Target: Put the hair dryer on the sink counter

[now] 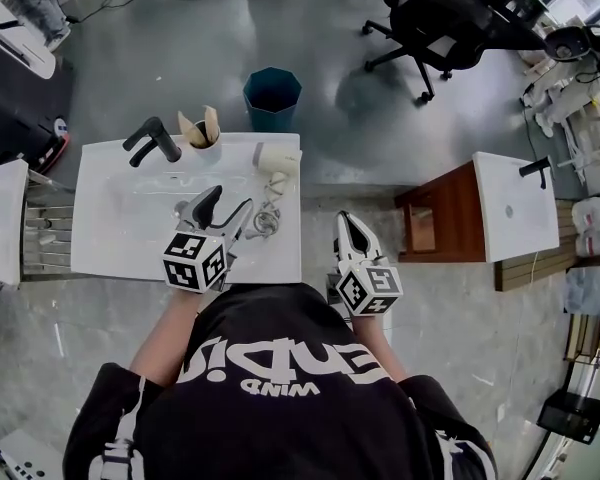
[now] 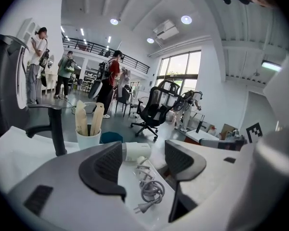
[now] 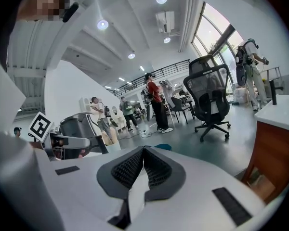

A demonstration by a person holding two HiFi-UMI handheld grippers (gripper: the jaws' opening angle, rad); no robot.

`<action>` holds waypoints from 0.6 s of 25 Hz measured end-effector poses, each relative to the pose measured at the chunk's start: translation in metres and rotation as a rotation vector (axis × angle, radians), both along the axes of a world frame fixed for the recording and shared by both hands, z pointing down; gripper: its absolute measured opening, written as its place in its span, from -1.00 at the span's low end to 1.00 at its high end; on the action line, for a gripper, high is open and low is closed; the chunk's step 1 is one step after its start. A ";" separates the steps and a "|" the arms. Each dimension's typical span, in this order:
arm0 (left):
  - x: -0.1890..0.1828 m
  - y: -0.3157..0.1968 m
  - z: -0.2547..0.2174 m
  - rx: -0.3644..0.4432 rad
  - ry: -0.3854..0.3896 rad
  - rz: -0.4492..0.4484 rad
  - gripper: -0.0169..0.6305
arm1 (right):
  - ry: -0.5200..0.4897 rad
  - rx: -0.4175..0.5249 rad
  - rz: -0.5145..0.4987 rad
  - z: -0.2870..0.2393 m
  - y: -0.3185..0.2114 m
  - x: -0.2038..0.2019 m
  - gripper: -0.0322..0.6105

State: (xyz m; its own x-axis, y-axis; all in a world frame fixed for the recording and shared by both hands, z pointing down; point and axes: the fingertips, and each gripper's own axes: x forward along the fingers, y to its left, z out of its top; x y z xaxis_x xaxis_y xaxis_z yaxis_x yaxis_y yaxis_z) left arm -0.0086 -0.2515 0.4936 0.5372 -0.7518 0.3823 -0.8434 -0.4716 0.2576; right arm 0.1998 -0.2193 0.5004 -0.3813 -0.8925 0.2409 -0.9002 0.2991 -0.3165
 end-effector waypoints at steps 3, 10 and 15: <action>-0.003 0.006 -0.008 0.051 0.008 -0.003 -0.20 | 0.002 0.008 -0.001 -0.003 0.002 -0.002 -0.83; -0.009 0.015 -0.009 0.093 -0.013 -0.006 -0.62 | 0.023 0.026 -0.002 -0.004 0.004 -0.004 -0.83; -0.018 0.018 -0.001 0.107 -0.051 -0.044 -0.82 | 0.028 0.027 0.005 -0.002 0.007 -0.004 -0.82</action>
State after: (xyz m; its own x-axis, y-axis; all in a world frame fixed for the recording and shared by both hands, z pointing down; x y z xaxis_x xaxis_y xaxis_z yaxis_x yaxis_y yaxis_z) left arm -0.0267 -0.2336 0.4931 0.4844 -0.8124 0.3246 -0.8747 -0.4562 0.1637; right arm 0.1957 -0.2127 0.4988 -0.3699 -0.9008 0.2273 -0.9103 0.3024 -0.2828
